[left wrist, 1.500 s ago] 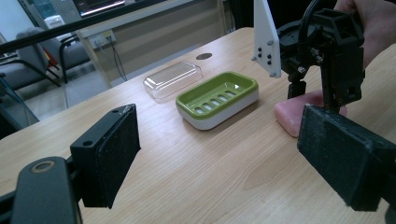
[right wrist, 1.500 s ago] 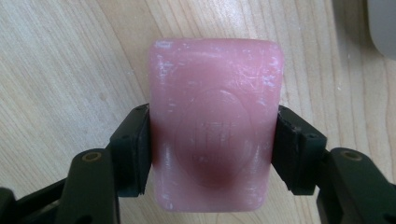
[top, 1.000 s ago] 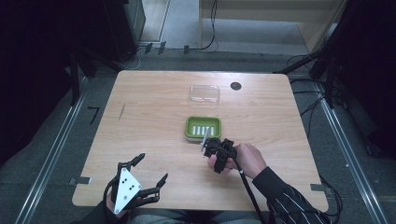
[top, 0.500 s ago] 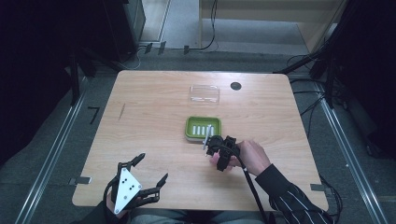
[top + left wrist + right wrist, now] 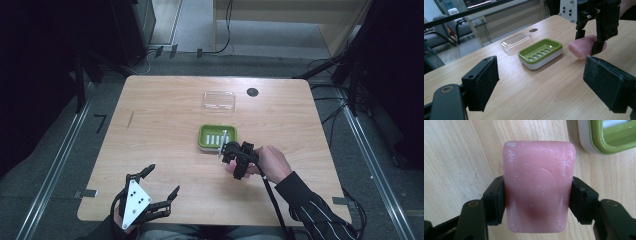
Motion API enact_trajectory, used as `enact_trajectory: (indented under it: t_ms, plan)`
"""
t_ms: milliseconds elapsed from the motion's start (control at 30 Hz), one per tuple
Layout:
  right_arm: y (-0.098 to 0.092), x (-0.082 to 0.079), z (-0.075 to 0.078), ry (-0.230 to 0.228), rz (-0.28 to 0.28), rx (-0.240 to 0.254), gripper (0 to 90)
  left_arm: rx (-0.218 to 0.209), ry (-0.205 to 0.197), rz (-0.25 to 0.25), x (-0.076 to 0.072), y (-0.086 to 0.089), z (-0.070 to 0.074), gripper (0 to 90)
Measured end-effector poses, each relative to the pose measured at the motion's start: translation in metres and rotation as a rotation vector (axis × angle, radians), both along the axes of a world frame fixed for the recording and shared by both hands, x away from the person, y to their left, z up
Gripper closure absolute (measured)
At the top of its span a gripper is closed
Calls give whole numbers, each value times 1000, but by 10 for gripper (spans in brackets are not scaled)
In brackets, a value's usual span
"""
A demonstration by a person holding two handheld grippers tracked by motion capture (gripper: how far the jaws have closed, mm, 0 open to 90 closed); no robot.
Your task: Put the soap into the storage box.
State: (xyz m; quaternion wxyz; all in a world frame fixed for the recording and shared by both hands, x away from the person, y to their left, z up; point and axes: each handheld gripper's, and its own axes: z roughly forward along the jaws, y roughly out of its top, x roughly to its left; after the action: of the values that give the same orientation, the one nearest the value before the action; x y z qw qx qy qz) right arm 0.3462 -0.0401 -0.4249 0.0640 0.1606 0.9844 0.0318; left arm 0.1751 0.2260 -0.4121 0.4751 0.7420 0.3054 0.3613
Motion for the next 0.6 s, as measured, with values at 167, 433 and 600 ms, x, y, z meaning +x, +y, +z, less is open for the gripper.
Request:
enact_trajectory:
  t_ms: [167,433,600]
  plan:
    - [-2,2,3,-6,9,3,390,2,0,-1,0,0,0,136]
    - [-2,5,6,-16,30,-1,390,3,0,-3,0,0,0,136]
    - [-1,7,10,-15,31,5,390,1,0,-1,0,0,0,136]
